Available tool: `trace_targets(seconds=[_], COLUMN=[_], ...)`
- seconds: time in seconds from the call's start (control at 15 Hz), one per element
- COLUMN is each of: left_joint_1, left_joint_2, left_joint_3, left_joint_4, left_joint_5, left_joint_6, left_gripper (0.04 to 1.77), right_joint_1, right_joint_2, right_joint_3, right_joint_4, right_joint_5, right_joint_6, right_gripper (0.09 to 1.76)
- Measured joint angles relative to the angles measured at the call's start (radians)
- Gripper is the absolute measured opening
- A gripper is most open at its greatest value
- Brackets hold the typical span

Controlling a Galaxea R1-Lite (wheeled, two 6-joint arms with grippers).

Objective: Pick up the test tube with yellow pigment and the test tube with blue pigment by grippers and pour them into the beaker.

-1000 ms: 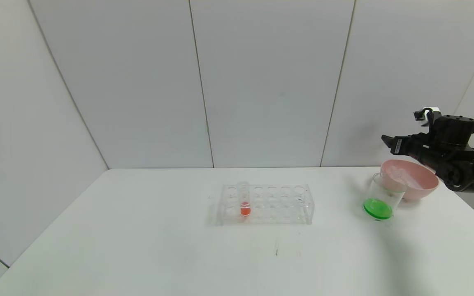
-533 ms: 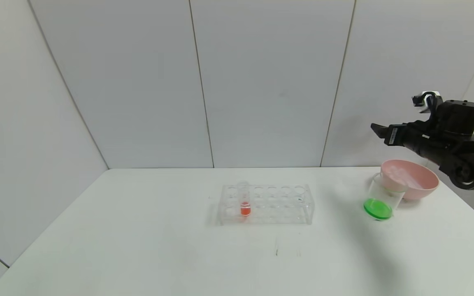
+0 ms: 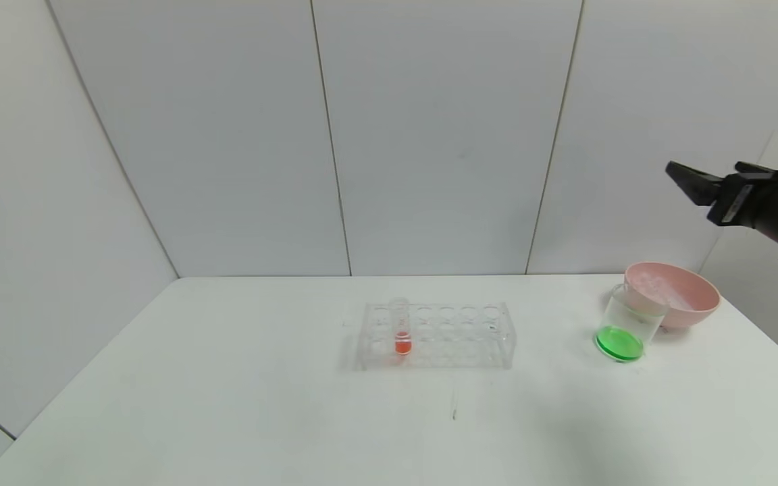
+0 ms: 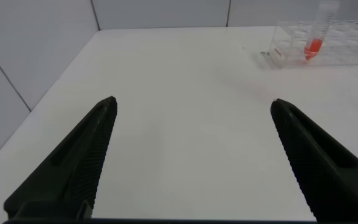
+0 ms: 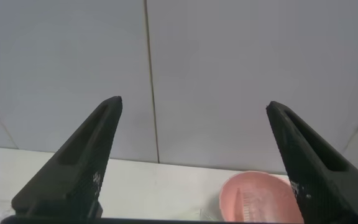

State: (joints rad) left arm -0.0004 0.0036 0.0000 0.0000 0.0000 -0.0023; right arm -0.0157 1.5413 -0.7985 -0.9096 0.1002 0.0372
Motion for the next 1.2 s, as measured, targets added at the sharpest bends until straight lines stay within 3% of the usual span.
trace_targets(seconds=[0.4, 0.8, 1.2], left_joint_1=[0.000, 0.000, 0.000], left_joint_2=[0.000, 0.000, 0.000], left_joint_3=[0.000, 0.000, 0.000], left_joint_4=[0.000, 0.000, 0.000], left_joint_5=[0.000, 0.000, 0.000], left_joint_6=[0.000, 0.000, 0.000], left_gripper=[1.76, 1.76, 1.76], right_joint_1=[-0.010, -0.005, 0.007], right_joint_2=[-0.552, -1.096, -1.466], right_joint_3=[0.275, 0.341, 0.413], right_joint_4=[0.048, 0.440, 0.620], right_joint_5=[0.085, 0.138, 0.120], right_joint_6=[0.000, -0.008, -0.084], right_gripper=[1.69, 1.70, 1.70])
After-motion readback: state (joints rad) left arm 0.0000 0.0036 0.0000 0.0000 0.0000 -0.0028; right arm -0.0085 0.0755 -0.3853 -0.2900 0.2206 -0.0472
